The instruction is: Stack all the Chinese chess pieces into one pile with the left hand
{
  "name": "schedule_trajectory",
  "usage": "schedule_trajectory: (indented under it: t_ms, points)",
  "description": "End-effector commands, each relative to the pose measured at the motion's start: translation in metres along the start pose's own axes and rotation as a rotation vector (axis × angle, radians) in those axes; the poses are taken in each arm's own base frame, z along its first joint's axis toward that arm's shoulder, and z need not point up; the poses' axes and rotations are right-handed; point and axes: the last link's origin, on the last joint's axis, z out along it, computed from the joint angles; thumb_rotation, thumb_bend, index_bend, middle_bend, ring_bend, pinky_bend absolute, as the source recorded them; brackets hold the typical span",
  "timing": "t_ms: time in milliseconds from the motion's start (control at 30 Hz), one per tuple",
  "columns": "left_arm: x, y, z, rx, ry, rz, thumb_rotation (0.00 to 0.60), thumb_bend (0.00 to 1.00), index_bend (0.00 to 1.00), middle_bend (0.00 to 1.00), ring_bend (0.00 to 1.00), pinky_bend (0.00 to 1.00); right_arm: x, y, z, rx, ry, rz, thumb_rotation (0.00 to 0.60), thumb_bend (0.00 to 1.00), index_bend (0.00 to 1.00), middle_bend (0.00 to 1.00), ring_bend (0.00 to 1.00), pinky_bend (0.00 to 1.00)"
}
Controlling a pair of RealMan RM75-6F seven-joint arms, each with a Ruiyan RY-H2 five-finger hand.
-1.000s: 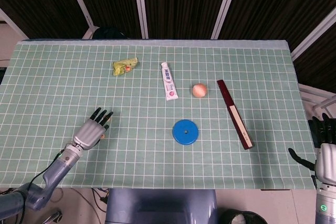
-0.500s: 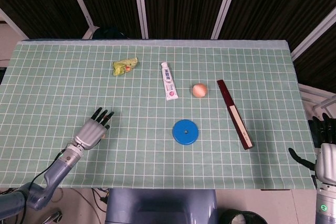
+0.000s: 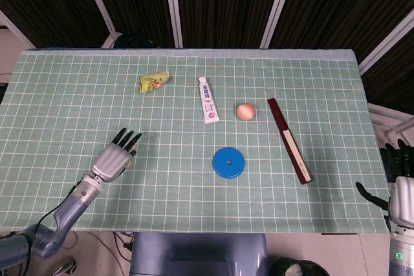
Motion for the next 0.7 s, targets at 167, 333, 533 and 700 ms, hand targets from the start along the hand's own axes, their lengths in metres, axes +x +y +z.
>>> schedule_trajectory:
  t_ms: [167,333,533,700]
  points:
    - [0.018,-0.008,0.007,0.023,0.013,-0.042,0.6,0.28,0.52,0.0,0.0,0.0,0.0,0.0,0.0,0.001,0.0,-0.001,0.6,0.23,0.12,0.01,0.0,0.0]
    - [0.032,-0.01,0.016,0.031,0.028,-0.048,0.6,0.28,0.52,0.0,0.0,0.0,0.0,0.0,0.0,-0.001,0.001,-0.001,0.6,0.23,0.12,0.01,0.0,0.0]
    - [0.035,-0.008,0.028,0.038,0.015,-0.058,0.6,0.28,0.52,0.0,0.0,0.0,0.0,-0.001,0.0,0.001,0.002,0.0,0.6,0.23,0.12,0.01,0.0,0.0]
    - [0.032,-0.008,0.034,0.052,0.006,-0.056,0.6,0.28,0.52,0.0,0.0,0.0,0.0,0.0,0.0,-0.001,0.003,0.0,0.6,0.23,0.12,0.01,0.0,0.0]
